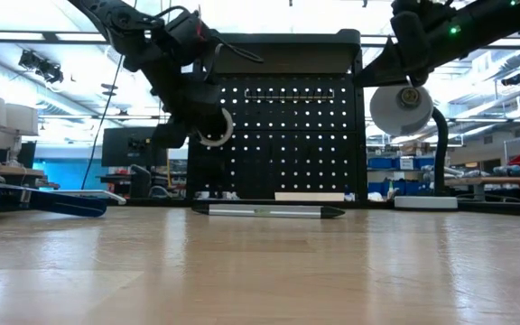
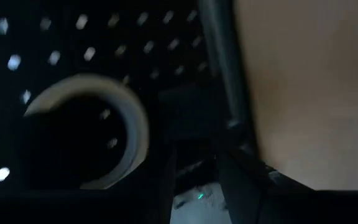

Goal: Hang tools onto peg board
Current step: Hang the spirit level on the pegboard

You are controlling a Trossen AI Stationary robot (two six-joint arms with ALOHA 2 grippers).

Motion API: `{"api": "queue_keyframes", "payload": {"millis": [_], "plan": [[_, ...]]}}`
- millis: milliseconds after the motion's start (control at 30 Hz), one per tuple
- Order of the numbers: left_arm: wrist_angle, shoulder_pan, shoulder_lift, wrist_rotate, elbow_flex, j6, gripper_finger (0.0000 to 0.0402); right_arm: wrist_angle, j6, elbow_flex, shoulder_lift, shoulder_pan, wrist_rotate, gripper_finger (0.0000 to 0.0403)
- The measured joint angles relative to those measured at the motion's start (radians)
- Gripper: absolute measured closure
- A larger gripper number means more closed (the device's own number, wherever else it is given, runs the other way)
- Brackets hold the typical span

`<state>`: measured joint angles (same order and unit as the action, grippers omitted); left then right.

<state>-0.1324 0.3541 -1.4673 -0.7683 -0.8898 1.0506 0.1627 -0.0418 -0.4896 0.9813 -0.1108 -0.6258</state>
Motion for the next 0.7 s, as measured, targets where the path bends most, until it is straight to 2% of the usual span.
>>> {"api": "queue_keyframes", "payload": {"millis": [133,267,467,567,700], "plan": [[-0.055,-0.089,0.000,0.058,0.000,-0.087,0.0280,-0.004,0.000,0.000,0.000,0.000,0.000,0.0291],[-0.102,-0.147,0.000,0.207,0.000,-0.228,0.0280,-0.006,0.004,0.000,0.000,0.000,0.000,0.0291],[-0.169,-0.150,-0.001,0.668,0.000,-0.549,0.0280,-0.017,0.043,0.000,0.000,-0.001,0.064,0.0291],[-0.176,-0.147,-0.013,0.725,0.000,-0.651,0.0280,-0.027,0.046,0.000,0.000,-0.002,0.070,0.0291],[-0.157,-0.160,-0.043,0.741,-0.001,-0.688,0.0278,-0.029,0.053,0.000,0.000,-0.002,0.070,0.0291]]}}
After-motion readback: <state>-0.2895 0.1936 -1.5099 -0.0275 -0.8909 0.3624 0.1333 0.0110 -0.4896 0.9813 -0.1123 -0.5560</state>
